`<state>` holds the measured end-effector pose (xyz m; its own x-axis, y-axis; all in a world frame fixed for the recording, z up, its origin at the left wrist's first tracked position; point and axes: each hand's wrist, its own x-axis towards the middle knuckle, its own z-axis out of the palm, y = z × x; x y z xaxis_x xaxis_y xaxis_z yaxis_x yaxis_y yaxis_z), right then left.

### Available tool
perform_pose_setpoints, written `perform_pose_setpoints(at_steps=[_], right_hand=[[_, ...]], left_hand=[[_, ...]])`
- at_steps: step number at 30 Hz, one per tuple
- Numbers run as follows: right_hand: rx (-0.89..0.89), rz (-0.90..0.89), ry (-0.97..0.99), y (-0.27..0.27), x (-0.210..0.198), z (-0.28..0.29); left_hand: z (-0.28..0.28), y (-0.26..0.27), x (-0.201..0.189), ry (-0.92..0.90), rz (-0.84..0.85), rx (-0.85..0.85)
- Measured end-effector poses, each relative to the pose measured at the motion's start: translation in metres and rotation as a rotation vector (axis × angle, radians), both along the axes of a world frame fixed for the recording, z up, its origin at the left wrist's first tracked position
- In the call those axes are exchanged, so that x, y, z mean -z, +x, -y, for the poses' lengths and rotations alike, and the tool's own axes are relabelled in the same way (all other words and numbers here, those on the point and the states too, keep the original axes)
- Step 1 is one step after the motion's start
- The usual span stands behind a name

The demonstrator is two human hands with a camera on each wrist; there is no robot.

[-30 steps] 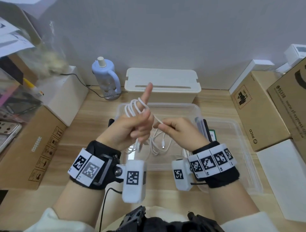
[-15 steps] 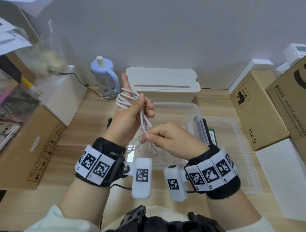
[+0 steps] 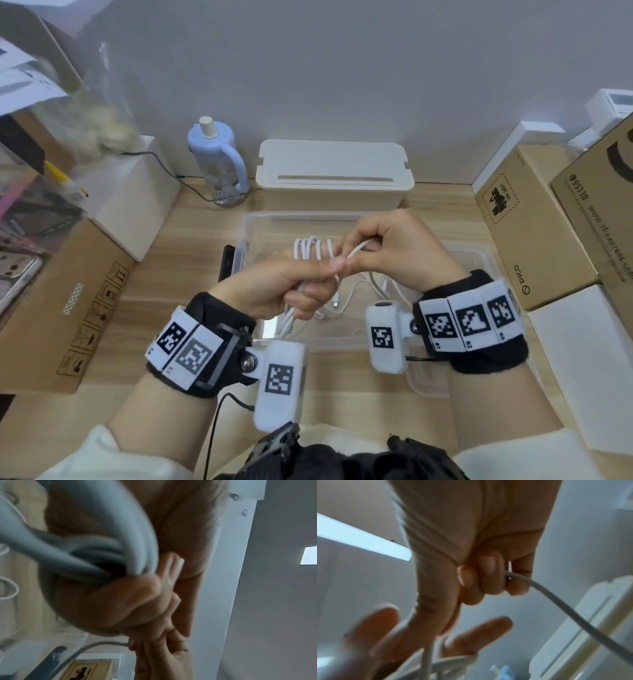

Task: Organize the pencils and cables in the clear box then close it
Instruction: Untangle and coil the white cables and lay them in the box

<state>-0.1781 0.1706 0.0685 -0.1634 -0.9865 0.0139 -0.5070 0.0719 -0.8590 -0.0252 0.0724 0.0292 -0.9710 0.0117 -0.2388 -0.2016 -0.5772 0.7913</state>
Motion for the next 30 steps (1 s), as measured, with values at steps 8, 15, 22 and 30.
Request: perform_pose_setpoints(at_steps=[8,15,22,30], right_hand=[[0.083,0.190,-0.156,-0.004,0.012,0.008],[-0.111,-0.051,0.149,0.015,0.039,0.003],[-0.047,0.072,-0.054,0.034,0.014,-0.003],[-0.177,-0.003,0.305,0.022,0.040,0.000]], left_hand=[[-0.002,0.002,-0.002,-0.125,-0.040,0.166],[0.003,-0.005,-0.006,0.000,-0.185,-0.460],[0.010,-0.009,-0.002,-0.352,-0.010,-0.752],[0.006,-0.002,-0.013,0.037,-0.291,-0.717]])
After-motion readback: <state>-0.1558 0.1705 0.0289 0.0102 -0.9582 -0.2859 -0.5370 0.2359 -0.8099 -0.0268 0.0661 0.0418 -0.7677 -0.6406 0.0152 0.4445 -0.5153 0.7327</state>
